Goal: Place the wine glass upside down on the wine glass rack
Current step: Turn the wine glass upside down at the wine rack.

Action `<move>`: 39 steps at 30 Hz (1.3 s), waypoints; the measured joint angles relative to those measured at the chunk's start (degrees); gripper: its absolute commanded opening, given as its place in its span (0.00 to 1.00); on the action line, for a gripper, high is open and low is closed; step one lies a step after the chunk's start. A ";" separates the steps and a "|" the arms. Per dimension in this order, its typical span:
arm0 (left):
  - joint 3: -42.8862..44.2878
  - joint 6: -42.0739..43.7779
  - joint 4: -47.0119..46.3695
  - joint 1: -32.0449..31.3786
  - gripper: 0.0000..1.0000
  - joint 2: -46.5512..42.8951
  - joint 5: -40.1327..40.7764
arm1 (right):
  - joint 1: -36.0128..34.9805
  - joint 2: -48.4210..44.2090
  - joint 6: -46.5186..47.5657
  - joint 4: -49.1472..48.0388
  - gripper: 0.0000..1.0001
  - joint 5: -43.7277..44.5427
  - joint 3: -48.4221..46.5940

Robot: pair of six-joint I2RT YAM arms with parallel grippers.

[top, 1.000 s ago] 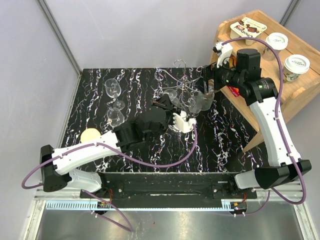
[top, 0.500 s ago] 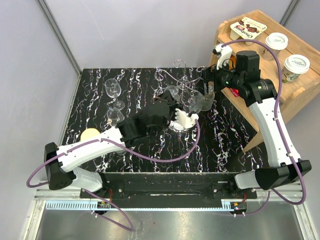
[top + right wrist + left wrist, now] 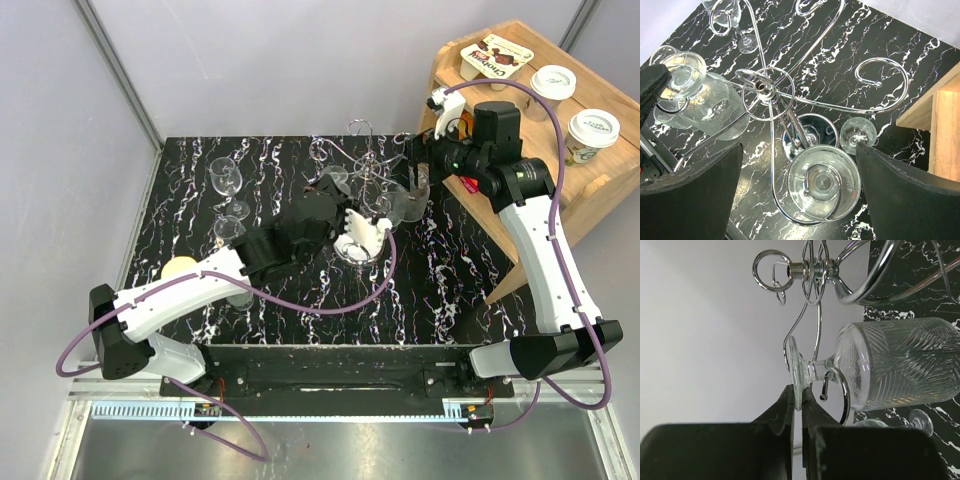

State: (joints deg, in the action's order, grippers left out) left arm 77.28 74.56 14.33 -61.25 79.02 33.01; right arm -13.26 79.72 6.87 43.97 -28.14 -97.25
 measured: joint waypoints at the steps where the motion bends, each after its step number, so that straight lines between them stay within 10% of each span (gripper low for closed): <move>1: 0.11 0.04 0.20 0.35 0.00 0.00 0.07 | 0.04 0.00 0.00 0.00 0.99 0.00 0.02; 39: -0.31 -1.09 6.05 0.24 0.00 -4.46 1.36 | 0.68 -0.55 0.24 -0.42 0.99 -0.76 1.60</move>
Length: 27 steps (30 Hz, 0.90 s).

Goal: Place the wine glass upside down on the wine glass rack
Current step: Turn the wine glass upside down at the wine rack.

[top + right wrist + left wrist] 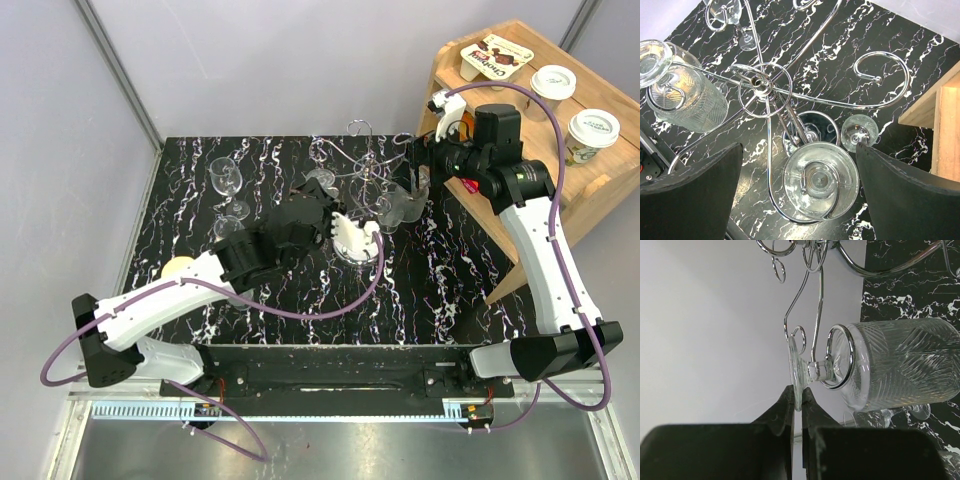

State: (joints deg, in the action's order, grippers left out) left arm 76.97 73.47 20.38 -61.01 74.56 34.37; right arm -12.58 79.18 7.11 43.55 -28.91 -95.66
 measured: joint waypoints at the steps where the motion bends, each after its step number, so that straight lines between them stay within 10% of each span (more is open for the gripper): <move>1: -0.09 -0.02 0.04 -0.17 0.00 -0.13 0.07 | 0.00 0.00 -0.02 -0.02 0.99 -0.17 0.00; 27: -1.75 -2.47 -0.33 -2.32 0.00 -0.26 1.68 | 0.26 0.00 -0.04 -0.04 0.99 -0.74 0.00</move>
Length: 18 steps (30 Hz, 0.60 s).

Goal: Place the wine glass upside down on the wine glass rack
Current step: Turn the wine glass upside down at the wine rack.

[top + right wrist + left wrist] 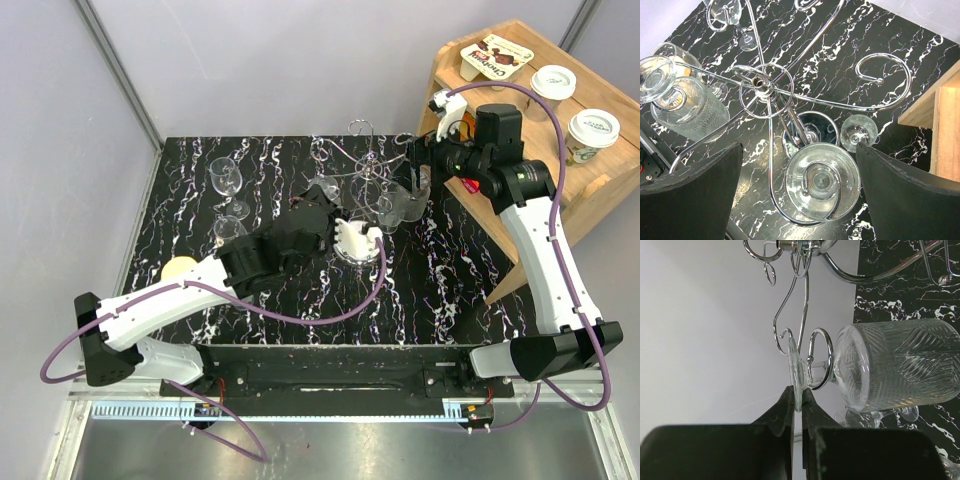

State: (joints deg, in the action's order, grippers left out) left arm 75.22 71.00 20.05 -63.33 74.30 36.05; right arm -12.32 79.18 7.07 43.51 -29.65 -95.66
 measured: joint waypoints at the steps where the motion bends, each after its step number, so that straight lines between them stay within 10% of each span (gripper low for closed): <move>1: 0.00 -0.02 -0.13 -0.07 0.00 0.02 0.00 | 0.00 0.00 0.00 0.00 1.00 0.00 0.00; 18: 0.00 -0.42 -0.46 -1.60 0.00 0.92 -0.24 | 0.00 0.00 0.00 0.02 1.00 -0.96 0.00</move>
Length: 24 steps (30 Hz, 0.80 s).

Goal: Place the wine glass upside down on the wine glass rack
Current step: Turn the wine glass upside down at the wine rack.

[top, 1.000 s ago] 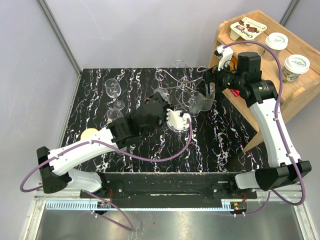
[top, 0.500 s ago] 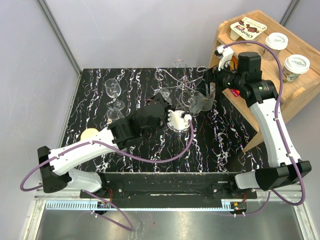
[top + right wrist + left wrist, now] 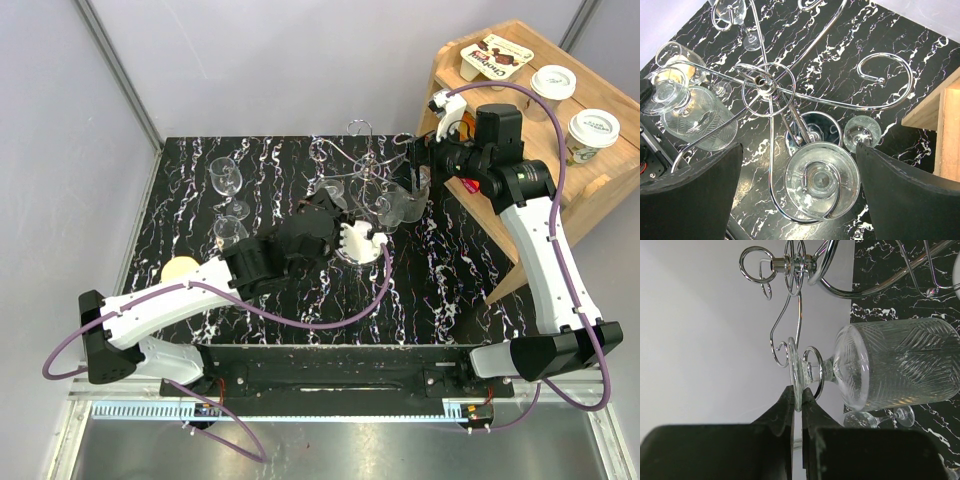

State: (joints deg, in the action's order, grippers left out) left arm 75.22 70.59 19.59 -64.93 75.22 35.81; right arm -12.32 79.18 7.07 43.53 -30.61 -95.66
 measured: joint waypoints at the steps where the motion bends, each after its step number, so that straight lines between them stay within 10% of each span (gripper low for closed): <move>1: 0.00 -0.11 0.02 0.00 0.02 0.00 0.02 | 0.02 0.00 0.02 0.00 1.00 -0.04 0.00; 24: 1.31 0.66 -2.47 -0.55 0.68 0.00 0.52 | 0.00 0.00 0.02 0.28 0.99 -0.35 -0.31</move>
State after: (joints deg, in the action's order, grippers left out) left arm 76.53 71.24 17.12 -65.47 75.22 36.34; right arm -12.32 79.18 7.09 43.81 -30.96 -95.96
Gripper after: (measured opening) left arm 0.615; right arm 0.993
